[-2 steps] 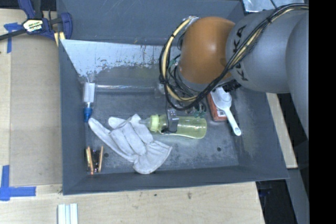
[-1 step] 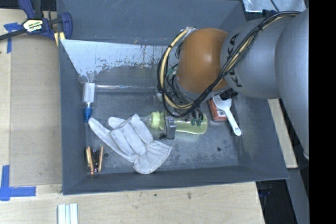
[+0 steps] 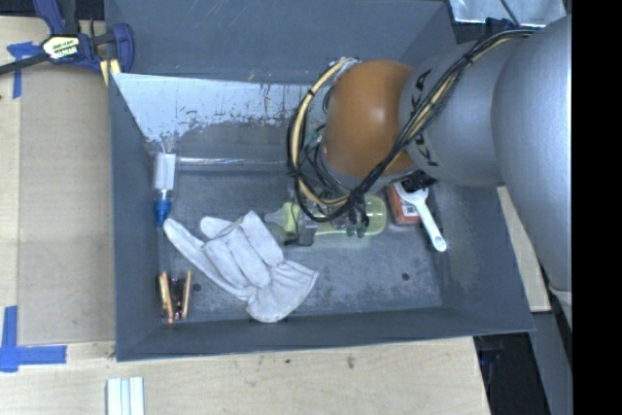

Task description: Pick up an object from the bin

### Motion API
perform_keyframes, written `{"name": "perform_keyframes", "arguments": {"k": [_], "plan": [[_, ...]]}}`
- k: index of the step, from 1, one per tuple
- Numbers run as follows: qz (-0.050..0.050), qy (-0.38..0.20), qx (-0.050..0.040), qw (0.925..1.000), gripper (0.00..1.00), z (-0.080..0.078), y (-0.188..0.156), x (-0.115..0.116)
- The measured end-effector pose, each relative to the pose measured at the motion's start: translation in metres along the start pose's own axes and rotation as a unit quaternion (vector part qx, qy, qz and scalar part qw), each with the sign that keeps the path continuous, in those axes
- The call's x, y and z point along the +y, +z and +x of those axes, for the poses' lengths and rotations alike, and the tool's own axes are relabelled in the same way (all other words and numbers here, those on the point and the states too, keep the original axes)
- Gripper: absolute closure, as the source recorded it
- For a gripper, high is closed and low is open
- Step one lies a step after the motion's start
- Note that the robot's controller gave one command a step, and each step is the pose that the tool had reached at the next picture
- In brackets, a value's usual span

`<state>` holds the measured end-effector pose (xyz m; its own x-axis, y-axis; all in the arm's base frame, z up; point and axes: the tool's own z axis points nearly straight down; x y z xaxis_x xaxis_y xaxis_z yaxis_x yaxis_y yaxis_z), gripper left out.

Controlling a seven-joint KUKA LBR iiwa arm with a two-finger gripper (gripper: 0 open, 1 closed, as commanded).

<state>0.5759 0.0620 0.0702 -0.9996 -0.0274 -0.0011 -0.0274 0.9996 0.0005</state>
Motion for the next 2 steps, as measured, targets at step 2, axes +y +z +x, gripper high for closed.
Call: {"name": "perform_keyframes", "arguments": {"k": [2], "plan": [[0.000, 0.018, -0.0043, 0.9998, 1.00, 0.019, -0.195, -0.006]]}}
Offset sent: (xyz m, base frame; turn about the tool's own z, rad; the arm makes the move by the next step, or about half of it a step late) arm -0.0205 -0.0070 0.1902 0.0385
